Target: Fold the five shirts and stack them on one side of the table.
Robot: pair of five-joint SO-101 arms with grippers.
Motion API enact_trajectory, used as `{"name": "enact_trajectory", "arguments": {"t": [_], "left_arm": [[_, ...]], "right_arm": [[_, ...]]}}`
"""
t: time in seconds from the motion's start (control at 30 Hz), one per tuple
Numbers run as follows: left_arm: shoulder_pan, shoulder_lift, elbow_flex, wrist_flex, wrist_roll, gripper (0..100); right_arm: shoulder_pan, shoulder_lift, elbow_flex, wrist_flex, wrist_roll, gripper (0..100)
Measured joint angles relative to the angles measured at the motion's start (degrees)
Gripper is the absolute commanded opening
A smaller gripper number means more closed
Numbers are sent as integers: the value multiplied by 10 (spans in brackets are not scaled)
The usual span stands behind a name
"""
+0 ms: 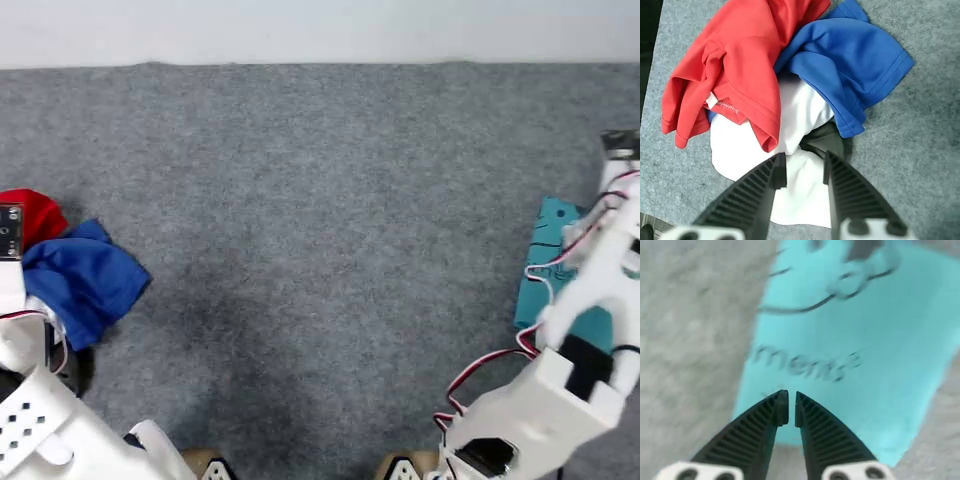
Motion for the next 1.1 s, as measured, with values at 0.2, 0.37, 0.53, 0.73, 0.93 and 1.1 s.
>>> {"name": "enact_trajectory", "arguments": {"t": [0.2, 0.37, 0.53, 0.73, 0.93, 1.1], "left_arm": [[0, -47, 0, 0, 0, 64], [0, -87, 0, 0, 0, 65], [0, -76, 0, 26, 0, 66], [-27, 18, 1, 30, -11, 182], [-52, 72, -23, -37, -24, 217], [-52, 125, -39, -136, -24, 214]], "right_arm": [[-25, 0, 0, 97, -2, 9], [-78, -29, 0, 196, -2, 9], [-101, -106, 44, 198, -47, 9], [-104, -205, 131, 199, -60, 9], [-98, -276, 223, 199, -60, 9], [-98, -290, 287, 199, -62, 9]]}}
